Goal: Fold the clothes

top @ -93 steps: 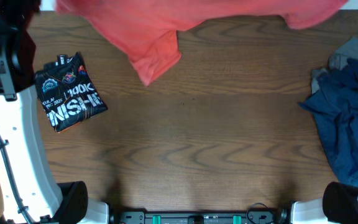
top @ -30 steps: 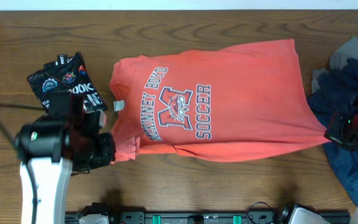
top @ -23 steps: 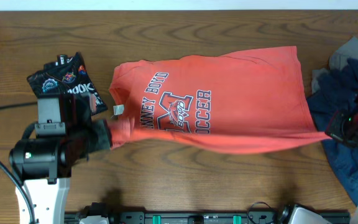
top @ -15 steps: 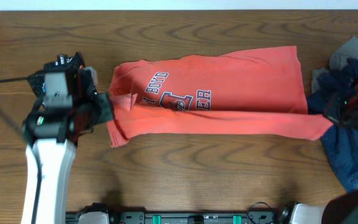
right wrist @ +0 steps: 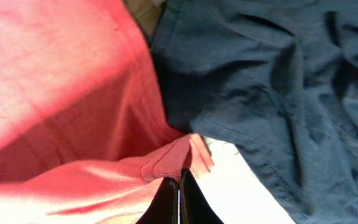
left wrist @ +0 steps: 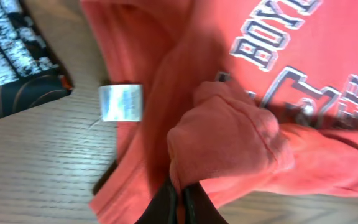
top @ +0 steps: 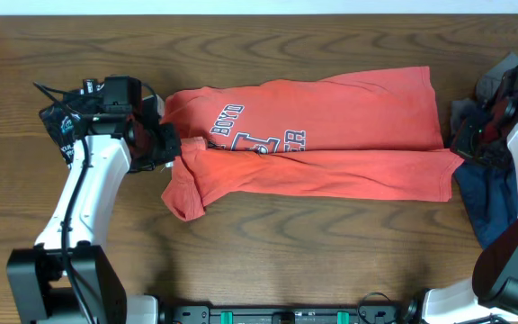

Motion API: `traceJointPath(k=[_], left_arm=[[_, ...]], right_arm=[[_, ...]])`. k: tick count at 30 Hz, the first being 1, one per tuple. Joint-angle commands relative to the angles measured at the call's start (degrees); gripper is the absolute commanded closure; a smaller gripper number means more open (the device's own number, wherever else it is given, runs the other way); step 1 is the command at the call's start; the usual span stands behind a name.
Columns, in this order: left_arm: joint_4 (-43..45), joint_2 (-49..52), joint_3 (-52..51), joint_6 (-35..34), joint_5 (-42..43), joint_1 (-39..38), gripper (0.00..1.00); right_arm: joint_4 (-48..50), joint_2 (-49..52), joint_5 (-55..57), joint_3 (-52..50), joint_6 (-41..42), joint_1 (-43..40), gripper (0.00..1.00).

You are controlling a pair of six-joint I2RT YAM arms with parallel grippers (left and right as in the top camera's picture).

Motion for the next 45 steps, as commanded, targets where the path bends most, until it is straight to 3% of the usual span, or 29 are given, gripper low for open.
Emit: traceJointPath(k=[1, 12, 18, 24, 31, 38, 45], left_arm=[[-0.1, -5.2, 1.7, 3.3, 5.9, 0.1, 0.94], [-9.9, -26.6, 11.0, 3.3, 5.5, 0.1, 0.94], [-19.0, -36.9, 17.6, 4.4, -3.6, 0.1, 0.94], [-20.4, -42.9, 29.9, 4.3, -9.4, 0.1, 0.94], [-20.2, -42.3, 44.7, 4.3, -11.0, 0.1, 0.94], [-22.5, -36.8, 43.0, 4.1, -10.3, 0.1, 0.94], [-24.9, -20.0, 41.7, 4.5, -10.3, 0.1, 0.94]], right_arm=[[-0.5, -4.5, -5.8, 1.4, -2.0, 0.3, 0.99], [-11.3, -22.9, -9.0, 18.7, -3.2, 0.3, 0.99], [-16.0, -31.4, -9.0, 26.9, -3.6, 0.2, 0.99], [-15.9, -37.6, -4.3, 33.9, -3.4, 0.0, 0.99], [-14.8, -38.1, -1.3, 40.9, -3.5, 0.0, 0.99], [-14.8, -30.8, -3.2, 40.9, -5.1, 0.0, 0.99], [-14.3, -16.2, -10.1, 40.9, -5.9, 0.3, 0.99]])
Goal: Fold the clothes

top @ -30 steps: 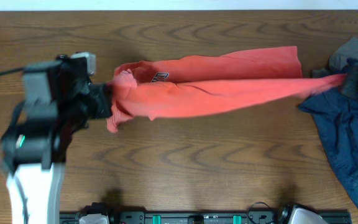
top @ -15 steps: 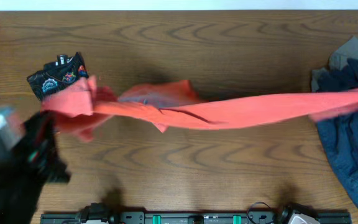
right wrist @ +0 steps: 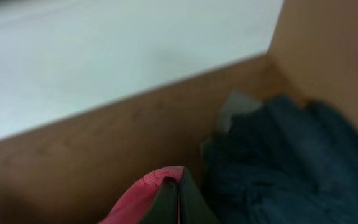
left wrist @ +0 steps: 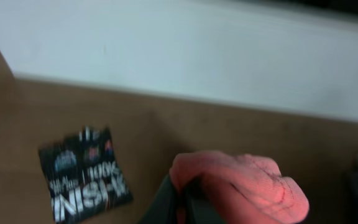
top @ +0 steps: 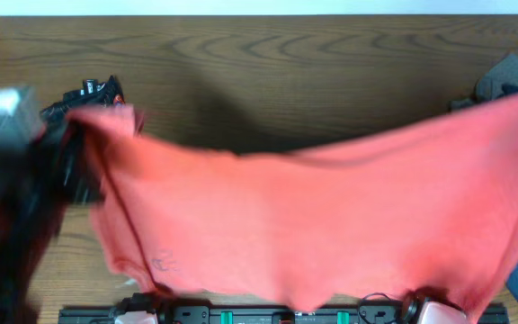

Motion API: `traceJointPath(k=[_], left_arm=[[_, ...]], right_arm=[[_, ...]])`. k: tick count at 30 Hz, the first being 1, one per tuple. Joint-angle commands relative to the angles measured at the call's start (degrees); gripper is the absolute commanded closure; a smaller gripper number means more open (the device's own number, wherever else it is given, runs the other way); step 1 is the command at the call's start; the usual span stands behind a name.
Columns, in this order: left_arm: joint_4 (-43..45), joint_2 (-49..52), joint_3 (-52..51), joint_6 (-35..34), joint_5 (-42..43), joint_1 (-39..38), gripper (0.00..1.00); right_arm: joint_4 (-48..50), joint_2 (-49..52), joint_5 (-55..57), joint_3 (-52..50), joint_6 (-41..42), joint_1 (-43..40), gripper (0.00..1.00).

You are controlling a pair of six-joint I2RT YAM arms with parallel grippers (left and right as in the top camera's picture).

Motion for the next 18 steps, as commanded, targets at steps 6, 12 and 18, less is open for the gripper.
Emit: traceJointPath(k=[6, 12, 18], left_arm=[[6.0, 27.6, -0.9, 4.2, -0.9, 0.1, 0.94], [21.7, 42.2, 7.7, 4.2, -0.9, 0.2, 0.94], [27.9, 42.3, 33.1, 0.5, -0.8, 2.4, 0.94]], right_arm=[[5.1, 20.6, -8.0, -0.3, -3.1, 3.9, 0.99], [21.0, 28.5, -8.9, 0.8, 5.0, 8.7, 0.99], [30.7, 24.3, -2.9, 11.8, 13.1, 8.2, 0.99]])
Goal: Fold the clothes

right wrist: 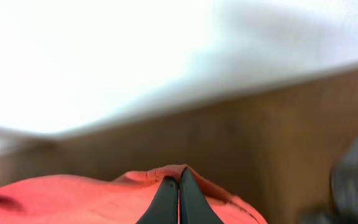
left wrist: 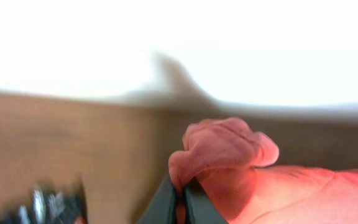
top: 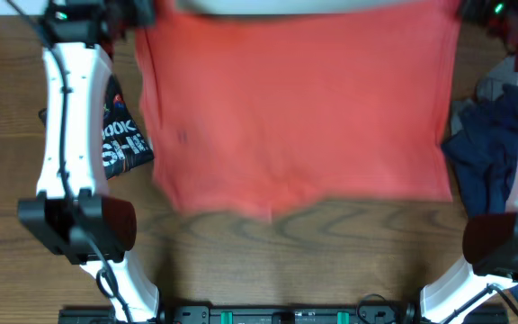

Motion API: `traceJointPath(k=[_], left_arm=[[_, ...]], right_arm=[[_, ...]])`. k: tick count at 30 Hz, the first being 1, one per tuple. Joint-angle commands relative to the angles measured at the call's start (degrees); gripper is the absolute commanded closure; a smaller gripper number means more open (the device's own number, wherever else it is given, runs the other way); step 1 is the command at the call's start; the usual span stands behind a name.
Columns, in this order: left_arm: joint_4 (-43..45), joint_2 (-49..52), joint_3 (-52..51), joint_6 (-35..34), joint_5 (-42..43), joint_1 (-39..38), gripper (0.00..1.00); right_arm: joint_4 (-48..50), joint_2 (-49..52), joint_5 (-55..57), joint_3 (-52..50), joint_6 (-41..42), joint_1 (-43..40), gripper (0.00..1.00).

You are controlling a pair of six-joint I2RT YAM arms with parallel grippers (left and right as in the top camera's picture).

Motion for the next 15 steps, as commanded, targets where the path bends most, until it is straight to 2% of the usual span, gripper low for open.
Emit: traceJointPath(k=[1, 4, 7, 10, 15], left_arm=[[2.8, -6.9, 20.6, -1.8, -0.5, 2.4, 0.94], [0.9, -7.5, 29.9, -1.8, -0.5, 3.8, 0.94], [-5.9, -9.0, 33.5, -1.8, -0.4, 4.8, 0.94], [-16.2, -10.0, 33.5, -1.7, -0.1, 4.8, 0.94], [-36.5, -8.3, 31.3, -1.4, 4.9, 4.7, 0.94]], right_arm=[[2.3, -7.7, 6.4, 10.2, 5.6, -1.0, 0.99], [0.2, -10.2, 12.0, 13.8, 5.6, -1.1, 0.99], [-5.0, -12.4, 17.5, 14.3, 5.2, -1.1, 0.99], [-13.5, -12.5, 19.5, 14.3, 4.1, -1.1, 0.99], [-28.2, -9.5, 19.4, 13.1, 3.2, -0.9, 0.99]])
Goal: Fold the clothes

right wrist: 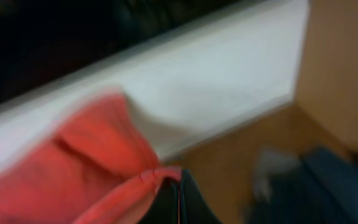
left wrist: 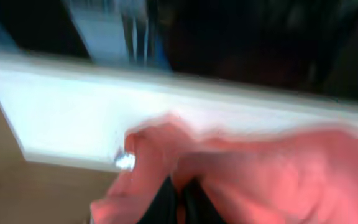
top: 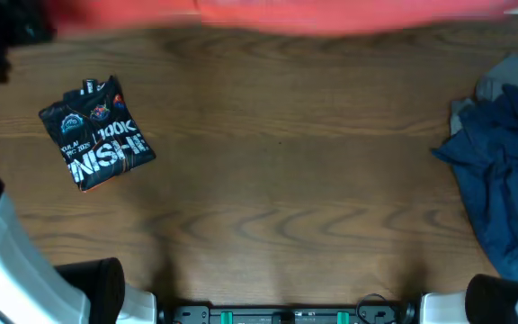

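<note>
The red shirt (top: 331, 16) shows in the overhead view only as a blurred strip along the table's far edge. My left gripper (left wrist: 180, 202) is shut on a bunch of its red cloth (left wrist: 260, 168), which fills the lower part of the left wrist view. In the right wrist view my right gripper (right wrist: 179, 198) is shut on a hem of the same shirt (right wrist: 98, 155), which trails off to the left. Neither gripper can be made out in the overhead view; only a blurred part of the left arm shows at the left edge.
A folded black printed shirt (top: 97, 144) lies at the left of the wooden table (top: 277, 180). A rumpled heap of dark blue and grey clothes (top: 502, 180) lies at the right edge, also blurred in the right wrist view (right wrist: 334, 180). A white wall (left wrist: 73, 112) stands behind the table.
The red shirt hung spread over the far half of the table; now only a strip of it shows at the far edge. The black folded shirt is fully uncovered. Both grippers stay shut on the cloth.
The red shirt first lay folded lengthwise on the table, with a gripper shut on each end. Then it was lifted and spread wide over the near side. Then it was stretched over the far half, and now it is at the far edge.
</note>
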Motion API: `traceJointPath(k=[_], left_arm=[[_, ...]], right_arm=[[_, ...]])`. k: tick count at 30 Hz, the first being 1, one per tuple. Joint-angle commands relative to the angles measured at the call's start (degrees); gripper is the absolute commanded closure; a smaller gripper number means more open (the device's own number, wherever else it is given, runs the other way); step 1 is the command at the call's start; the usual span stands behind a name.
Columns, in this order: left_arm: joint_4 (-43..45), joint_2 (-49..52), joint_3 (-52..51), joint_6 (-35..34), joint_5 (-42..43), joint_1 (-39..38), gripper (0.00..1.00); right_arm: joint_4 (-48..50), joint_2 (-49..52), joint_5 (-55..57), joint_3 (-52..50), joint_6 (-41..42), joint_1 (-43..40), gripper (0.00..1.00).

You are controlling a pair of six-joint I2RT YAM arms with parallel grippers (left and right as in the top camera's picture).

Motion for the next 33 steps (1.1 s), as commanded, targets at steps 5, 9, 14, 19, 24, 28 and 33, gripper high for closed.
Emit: traceJointPath(k=[5, 9, 14, 19, 24, 28, 33], left_arm=[[-23.3, 10.8, -10.4, 3.7, 3.2, -0.2, 0.94], [-23.4, 11.6, -24.9, 4.0, 4.9, -0.2, 0.94], [-22.8, 11.6, -43.8, 6.0, 4.9, -0.2, 0.94], [-22.8, 11.1, -59.3, 6.2, 4.9, -0.2, 0.94], [-18.8, 6.4, -74.3, 5.7, 4.9, -0.2, 0.94], [-14.3, -2.1, -84.5, 3.3, 4.1, -0.2, 0.94], [-12.6, -13.1, -92.0, 0.5, 2.5, -0.2, 0.94]], right_arm=[[-17.0, 10.3, 2.8, -8.1, -3.0, -0.3, 0.99], [-20.8, 13.3, 2.8, -17.7, -4.1, -0.3, 0.99], [-20.0, 13.7, 2.8, -32.5, -4.3, -0.4, 0.99], [-19.9, 13.7, 3.1, -42.6, -4.3, -0.5, 0.99], [-19.8, 13.2, 3.9, -50.1, -4.3, -0.5, 0.99], [-18.8, 11.8, 5.1, -53.8, -3.2, -0.6, 0.99], [-18.8, 7.4, 6.9, -56.5, -1.7, -1.1, 0.99]])
